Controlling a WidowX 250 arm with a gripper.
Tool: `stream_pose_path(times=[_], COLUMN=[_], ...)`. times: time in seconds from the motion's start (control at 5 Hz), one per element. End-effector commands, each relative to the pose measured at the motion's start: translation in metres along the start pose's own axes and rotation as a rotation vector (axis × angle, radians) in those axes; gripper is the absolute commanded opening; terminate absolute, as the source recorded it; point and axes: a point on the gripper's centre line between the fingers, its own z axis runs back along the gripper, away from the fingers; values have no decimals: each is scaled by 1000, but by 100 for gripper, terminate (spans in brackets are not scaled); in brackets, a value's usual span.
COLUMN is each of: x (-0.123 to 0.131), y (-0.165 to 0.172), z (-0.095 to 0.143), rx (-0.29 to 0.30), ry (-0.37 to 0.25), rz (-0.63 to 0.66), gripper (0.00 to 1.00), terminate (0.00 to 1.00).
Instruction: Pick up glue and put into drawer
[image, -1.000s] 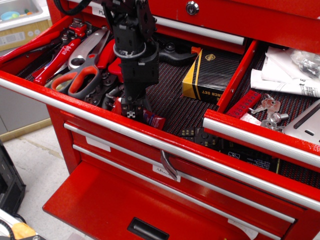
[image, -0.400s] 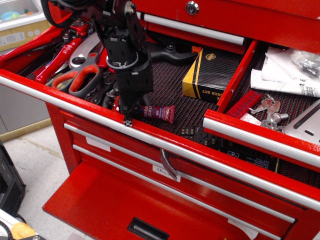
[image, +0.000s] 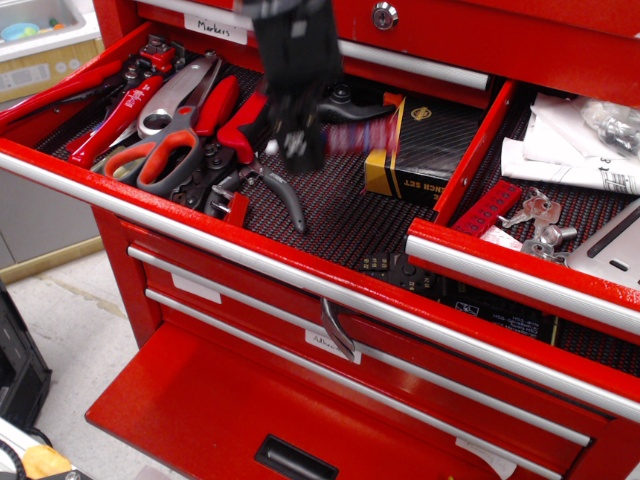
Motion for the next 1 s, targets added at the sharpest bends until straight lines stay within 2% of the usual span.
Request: stream_pose_path(times=[0.0, 0.2, 0.4, 0.6, 0.8], x=[108, 147, 147, 147, 147], y=[-16, -42, -42, -42, -42], z=[40, 35, 35, 35, 35], rx=[163, 272, 272, 272, 272], ry=[-39, 3, 3, 3, 3], rz=[226, 383, 383, 383, 383], gripper=[0, 0, 100, 100, 100], terminate=[0, 0, 0, 0, 100])
